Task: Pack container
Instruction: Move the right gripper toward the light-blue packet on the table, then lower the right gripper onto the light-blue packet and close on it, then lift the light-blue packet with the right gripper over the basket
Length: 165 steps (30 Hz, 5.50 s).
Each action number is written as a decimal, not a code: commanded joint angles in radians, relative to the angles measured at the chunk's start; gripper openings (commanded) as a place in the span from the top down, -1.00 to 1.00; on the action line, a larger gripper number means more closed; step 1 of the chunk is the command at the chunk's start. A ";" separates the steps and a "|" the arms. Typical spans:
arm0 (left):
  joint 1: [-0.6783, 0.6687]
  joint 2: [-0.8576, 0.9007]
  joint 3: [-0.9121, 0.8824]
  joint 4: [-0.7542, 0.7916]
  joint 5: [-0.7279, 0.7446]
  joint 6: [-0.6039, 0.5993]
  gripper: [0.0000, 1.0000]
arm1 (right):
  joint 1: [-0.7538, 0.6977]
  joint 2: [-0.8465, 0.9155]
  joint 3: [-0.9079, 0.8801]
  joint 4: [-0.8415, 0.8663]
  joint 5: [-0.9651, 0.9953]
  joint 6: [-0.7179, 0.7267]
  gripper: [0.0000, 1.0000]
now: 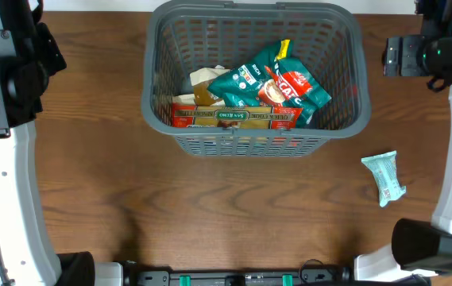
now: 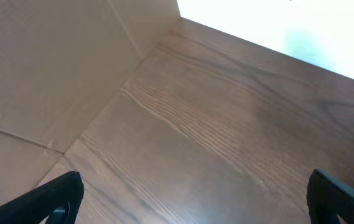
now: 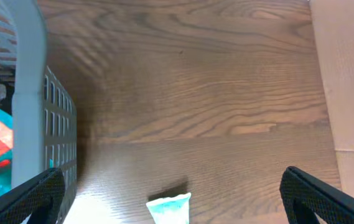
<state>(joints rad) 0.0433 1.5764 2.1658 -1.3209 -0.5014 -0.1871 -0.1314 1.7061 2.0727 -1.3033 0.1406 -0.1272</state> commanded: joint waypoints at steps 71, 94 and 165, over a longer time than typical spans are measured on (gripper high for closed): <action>0.004 0.000 -0.003 -0.003 -0.012 -0.013 -0.97 | -0.267 -0.163 -1.183 0.584 -0.144 0.142 -0.99; 0.004 0.000 -0.003 -0.003 -0.012 -0.013 -0.97 | -0.267 -0.163 -1.333 0.700 -0.127 0.176 -0.98; 0.004 0.000 -0.003 -0.003 -0.012 -0.013 -0.97 | 0.193 -0.163 -0.248 0.204 -0.197 0.065 0.97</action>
<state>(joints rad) 0.0433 1.5764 2.1658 -1.3209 -0.5011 -0.1871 0.0051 1.5448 1.7866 -1.1027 -0.0536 -0.0273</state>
